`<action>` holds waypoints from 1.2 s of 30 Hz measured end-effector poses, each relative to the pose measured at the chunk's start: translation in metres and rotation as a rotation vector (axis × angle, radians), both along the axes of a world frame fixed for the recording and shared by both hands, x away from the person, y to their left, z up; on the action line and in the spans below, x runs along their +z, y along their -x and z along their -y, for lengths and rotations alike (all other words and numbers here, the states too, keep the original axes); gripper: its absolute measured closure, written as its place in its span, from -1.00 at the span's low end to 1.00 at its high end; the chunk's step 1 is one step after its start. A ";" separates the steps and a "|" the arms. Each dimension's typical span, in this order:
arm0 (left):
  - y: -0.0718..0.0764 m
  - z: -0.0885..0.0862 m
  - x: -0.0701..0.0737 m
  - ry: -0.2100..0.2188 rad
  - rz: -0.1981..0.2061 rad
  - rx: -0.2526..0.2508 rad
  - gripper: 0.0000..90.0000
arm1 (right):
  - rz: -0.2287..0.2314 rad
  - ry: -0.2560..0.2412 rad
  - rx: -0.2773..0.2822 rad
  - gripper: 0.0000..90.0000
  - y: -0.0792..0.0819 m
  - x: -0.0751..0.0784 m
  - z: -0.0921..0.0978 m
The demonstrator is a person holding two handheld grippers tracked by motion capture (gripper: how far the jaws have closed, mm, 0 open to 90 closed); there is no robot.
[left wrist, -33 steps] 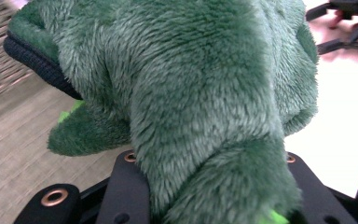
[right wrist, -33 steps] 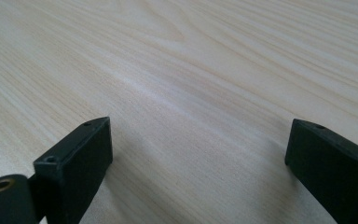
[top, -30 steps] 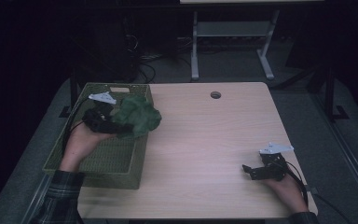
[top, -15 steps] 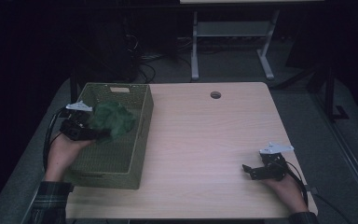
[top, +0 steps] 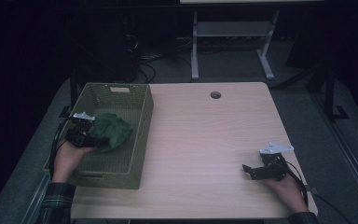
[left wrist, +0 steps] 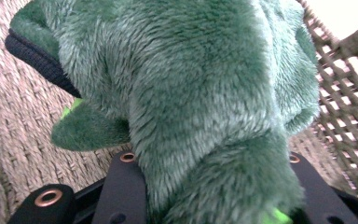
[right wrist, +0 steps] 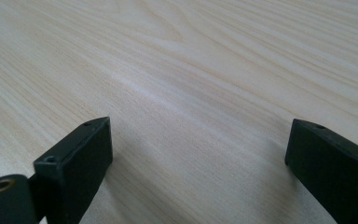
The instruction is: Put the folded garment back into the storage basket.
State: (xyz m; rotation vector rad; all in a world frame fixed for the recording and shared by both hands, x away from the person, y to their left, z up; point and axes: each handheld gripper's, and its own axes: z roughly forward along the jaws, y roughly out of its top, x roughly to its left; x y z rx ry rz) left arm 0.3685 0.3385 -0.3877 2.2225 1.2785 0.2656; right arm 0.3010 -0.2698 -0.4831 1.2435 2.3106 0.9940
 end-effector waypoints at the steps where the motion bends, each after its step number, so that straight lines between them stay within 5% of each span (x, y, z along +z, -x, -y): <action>1: -0.001 0.002 -0.003 -0.005 -0.002 0.008 0.35 | 0.000 0.000 0.000 -0.84 0.000 0.000 0.000; 8: -0.006 0.007 -0.014 -0.046 -0.054 -0.004 0.24 | 0.000 0.000 0.000 -0.84 0.000 0.000 0.000; 21: -0.008 0.002 -0.018 -0.111 -0.046 0.053 -0.70 | 0.004 0.001 0.003 -0.84 0.000 0.000 0.000; 36: 0.001 -0.001 0.015 -0.061 0.064 0.073 -0.72 | 0.004 0.001 0.001 -0.85 0.000 0.000 0.000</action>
